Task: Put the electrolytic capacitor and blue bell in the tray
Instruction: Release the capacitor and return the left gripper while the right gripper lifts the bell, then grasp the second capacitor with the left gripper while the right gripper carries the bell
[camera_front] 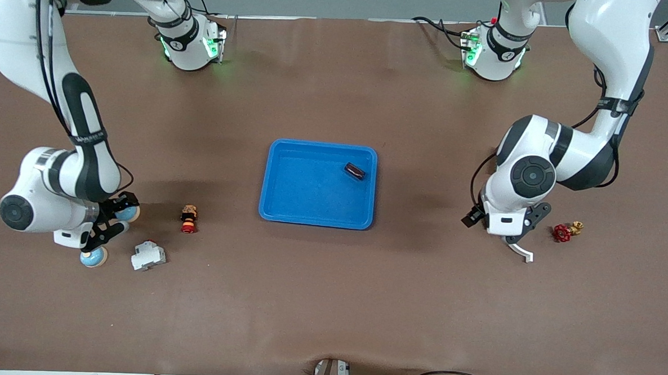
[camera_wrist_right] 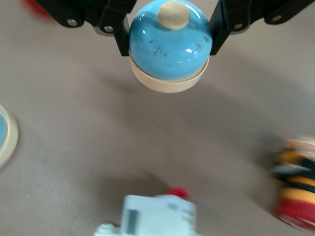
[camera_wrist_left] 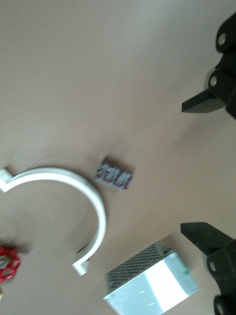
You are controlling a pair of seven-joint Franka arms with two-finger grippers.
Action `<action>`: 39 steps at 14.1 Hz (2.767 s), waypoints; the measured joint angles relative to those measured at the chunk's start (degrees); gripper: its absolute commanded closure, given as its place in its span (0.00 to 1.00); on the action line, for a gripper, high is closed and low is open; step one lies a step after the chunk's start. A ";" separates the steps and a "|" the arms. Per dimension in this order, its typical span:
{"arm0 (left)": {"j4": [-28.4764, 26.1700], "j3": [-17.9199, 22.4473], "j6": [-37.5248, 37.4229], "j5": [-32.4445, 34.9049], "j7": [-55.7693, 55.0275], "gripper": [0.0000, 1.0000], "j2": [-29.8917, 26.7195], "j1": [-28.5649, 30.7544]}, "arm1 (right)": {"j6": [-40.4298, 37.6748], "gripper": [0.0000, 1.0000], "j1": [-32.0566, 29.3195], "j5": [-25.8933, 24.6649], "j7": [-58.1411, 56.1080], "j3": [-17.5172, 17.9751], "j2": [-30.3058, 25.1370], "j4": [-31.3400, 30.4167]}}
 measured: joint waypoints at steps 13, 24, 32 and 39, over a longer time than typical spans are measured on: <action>-8.12 0.05 17.45 14.43 1.70 0.23 7.85 8.89 | -0.77 0.87 33.53 7.84 70.92 0.90 -12.37 -4.72; -7.79 -1.54 17.40 14.42 0.94 0.24 7.33 8.52 | 15.50 0.87 39.89 15.49 73.65 0.81 -3.94 -10.64; -8.49 -2.59 17.03 14.41 -2.60 0.34 7.85 7.66 | 16.86 0.86 41.15 16.94 73.69 0.81 -0.75 -10.67; -8.59 -2.44 17.00 14.37 -3.91 1.00 8.01 8.20 | 19.28 0.50 42.35 18.22 73.69 0.82 1.64 -10.67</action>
